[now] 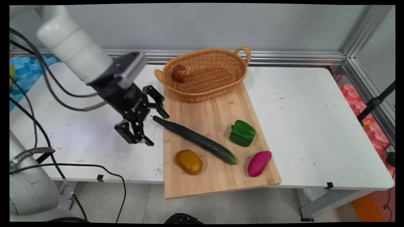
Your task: Pick up the potato from the cutting board, then place the picked object in the vegetable basket
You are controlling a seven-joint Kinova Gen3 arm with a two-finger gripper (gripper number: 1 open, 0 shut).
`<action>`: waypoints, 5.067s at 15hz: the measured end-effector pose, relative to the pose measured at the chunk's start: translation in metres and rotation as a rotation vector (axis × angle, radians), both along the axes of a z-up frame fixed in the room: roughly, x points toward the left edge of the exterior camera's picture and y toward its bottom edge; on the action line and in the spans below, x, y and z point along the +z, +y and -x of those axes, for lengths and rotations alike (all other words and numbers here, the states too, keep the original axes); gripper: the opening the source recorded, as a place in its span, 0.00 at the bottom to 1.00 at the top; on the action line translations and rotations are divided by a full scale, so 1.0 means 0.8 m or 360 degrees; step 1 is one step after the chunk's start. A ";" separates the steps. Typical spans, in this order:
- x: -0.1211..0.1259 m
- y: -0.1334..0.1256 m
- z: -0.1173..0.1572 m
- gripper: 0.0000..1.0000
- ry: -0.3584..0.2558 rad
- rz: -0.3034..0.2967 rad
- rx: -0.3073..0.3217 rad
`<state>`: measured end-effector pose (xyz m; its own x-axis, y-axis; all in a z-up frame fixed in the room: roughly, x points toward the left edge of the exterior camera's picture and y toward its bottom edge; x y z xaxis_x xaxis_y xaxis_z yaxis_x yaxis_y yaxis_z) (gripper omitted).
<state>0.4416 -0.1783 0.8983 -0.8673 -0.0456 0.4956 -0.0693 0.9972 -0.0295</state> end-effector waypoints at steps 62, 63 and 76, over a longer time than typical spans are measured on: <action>0.094 -0.192 0.043 0.00 0.0036 0.0173 0.1033; 0.094 -0.201 0.041 0.00 0.0046 0.0182 0.1075; 0.043 -0.350 0.047 0.00 0.0105 0.0225 0.1424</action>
<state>0.4044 -0.4583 0.9325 -0.5073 -0.6233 0.5951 -0.8219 0.5576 -0.1164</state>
